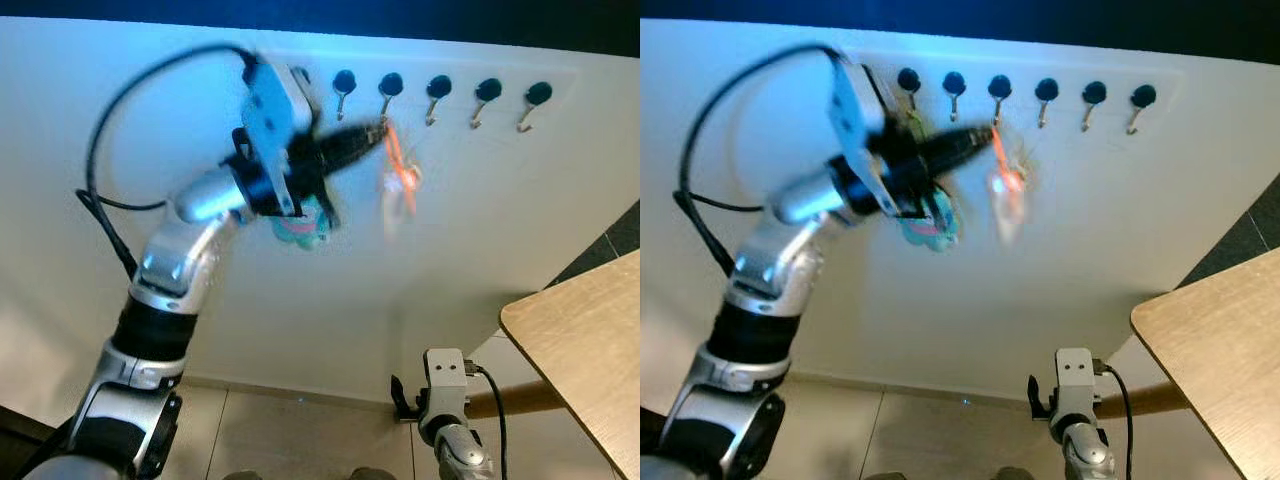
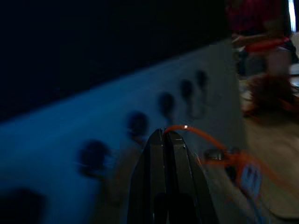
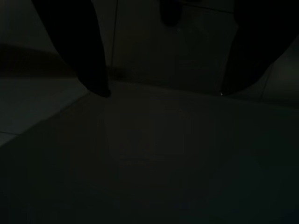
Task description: Hang keys on a hook
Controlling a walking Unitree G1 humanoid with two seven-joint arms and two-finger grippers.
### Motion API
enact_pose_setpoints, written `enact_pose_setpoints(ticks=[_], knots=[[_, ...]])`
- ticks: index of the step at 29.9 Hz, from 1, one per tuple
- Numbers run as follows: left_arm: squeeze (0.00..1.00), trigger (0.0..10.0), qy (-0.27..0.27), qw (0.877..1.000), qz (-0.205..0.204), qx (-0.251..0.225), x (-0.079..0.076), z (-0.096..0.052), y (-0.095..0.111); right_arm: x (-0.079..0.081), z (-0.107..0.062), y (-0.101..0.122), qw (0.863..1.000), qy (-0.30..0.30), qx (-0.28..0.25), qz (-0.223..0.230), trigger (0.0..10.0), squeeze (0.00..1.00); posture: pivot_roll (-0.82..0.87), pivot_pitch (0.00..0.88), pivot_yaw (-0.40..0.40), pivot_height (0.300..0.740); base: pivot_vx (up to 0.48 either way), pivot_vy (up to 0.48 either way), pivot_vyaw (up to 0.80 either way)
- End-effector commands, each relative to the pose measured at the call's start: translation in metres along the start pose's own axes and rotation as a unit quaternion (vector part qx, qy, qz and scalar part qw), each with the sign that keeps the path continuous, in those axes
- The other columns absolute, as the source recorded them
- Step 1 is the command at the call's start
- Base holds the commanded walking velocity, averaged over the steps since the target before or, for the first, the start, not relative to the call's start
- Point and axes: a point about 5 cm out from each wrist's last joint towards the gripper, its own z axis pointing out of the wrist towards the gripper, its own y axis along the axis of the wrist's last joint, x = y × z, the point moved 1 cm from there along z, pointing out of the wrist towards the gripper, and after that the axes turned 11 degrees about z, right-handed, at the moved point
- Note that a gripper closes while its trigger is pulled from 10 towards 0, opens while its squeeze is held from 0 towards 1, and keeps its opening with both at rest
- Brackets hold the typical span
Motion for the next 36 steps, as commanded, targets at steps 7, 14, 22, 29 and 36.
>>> enact_pose_setpoints(ticks=[7, 14, 22, 29, 36], knots=[[0.0, 10.0, 0.03, 0.999, 0.003, 0.019, 0.006, 0.004, 0.006, 0.0, -0.001, -0.001, 1.0, 0.001, -0.004, 0.003, 10.0, 0.0, 0.05, 0.064, -0.007, 0.74, 0.0, 0.0, 0.0], [0.0, 10.0, 0.034, 0.999, 0.017, 0.04, 0.007, 0.003, 0.003, 0.0, -0.001, -0.001, 1.0, 0.002, -0.003, 0.002, 10.0, 0.0, 0.05, 0.062, -0.007, 0.74, 0.0, 0.0, 0.0], [0.0, 10.0, -0.009, 0.998, 0.024, 0.063, -0.006, 0.001, -0.002, 0.0, -0.001, -0.001, 1.0, 0.003, -0.003, 0.0, 10.0, 0.0, 0.05, 0.064, -0.009, 0.74, 0.0, 0.0, 0.0], [0.0, 10.0, -0.013, 0.997, 0.035, 0.067, -0.008, -0.001, -0.005, 0.0, -0.001, -0.001, 1.0, 0.004, -0.002, -0.001, 10.0, 0.0, 0.05, 0.071, -0.012, 0.74, 0.0, 0.0, 0.0], [0.0, 10.0, -0.022, 0.999, 0.022, 0.036, -0.018, 0.005, 0.003, 0.0, -0.001, -0.001, 1.0, 0.004, -0.002, -0.001, 10.0, 0.0, 0.06, 0.074, -0.014, 0.74, 0.0, 0.0, 0.0]])
